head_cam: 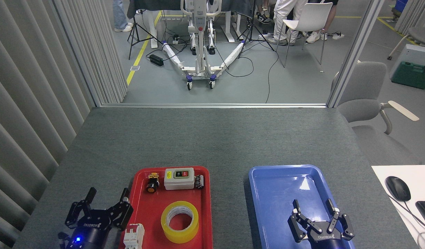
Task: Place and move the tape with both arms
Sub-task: 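Raise the left gripper and move it toward the yellow tape roll, then lower the left gripper onto the yellow tape roll and grasp it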
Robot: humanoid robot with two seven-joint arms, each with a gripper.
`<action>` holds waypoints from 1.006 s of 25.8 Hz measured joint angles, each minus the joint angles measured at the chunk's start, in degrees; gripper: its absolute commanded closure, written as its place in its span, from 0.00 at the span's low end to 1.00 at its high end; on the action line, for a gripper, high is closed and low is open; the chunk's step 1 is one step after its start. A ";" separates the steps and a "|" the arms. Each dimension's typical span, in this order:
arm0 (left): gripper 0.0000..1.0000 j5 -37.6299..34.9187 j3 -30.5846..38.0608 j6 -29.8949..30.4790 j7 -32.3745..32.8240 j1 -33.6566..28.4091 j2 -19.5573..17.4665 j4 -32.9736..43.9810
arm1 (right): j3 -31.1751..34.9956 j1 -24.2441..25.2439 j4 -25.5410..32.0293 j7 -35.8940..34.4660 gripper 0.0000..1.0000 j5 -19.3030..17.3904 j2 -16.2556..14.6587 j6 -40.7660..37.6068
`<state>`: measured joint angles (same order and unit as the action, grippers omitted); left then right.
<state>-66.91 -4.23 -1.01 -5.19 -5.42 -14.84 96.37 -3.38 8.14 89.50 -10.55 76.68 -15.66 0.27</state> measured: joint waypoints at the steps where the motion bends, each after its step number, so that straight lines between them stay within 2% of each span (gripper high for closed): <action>1: 0.00 0.73 -0.05 0.34 0.57 0.47 -0.19 0.03 | 0.00 -0.04 -0.05 0.03 0.00 0.02 0.04 0.00; 6: 0.00 2.76 -0.18 5.23 8.51 2.47 -1.48 0.25 | -0.03 -0.13 -0.10 0.12 0.00 0.05 0.09 0.00; 13: 0.00 3.32 -2.77 11.66 26.05 9.28 -4.33 -1.52 | -0.03 -0.14 -0.12 0.16 0.00 0.12 0.10 -0.02; 18: 0.00 3.42 -10.30 12.04 36.04 15.75 -8.30 -4.18 | 0.01 -0.18 -0.12 0.18 0.00 0.13 0.10 -0.11; 21: 0.01 4.32 -12.70 11.90 41.58 18.31 -9.11 -4.69 | -0.02 -0.19 -0.12 0.18 0.00 0.13 0.10 -0.12; 24: 0.01 7.04 -16.23 9.32 45.87 21.31 -9.47 -5.61 | -0.04 -0.21 -0.12 0.18 0.00 0.14 -0.06 -0.12; 26: 0.00 9.71 -20.29 5.45 48.66 24.24 -10.08 -6.54 | -0.05 -0.22 -0.21 0.19 0.00 0.14 -0.17 -0.12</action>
<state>-57.20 -24.52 4.44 43.47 18.83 -24.92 89.83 -3.42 7.92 89.30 -10.36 76.82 -15.83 0.15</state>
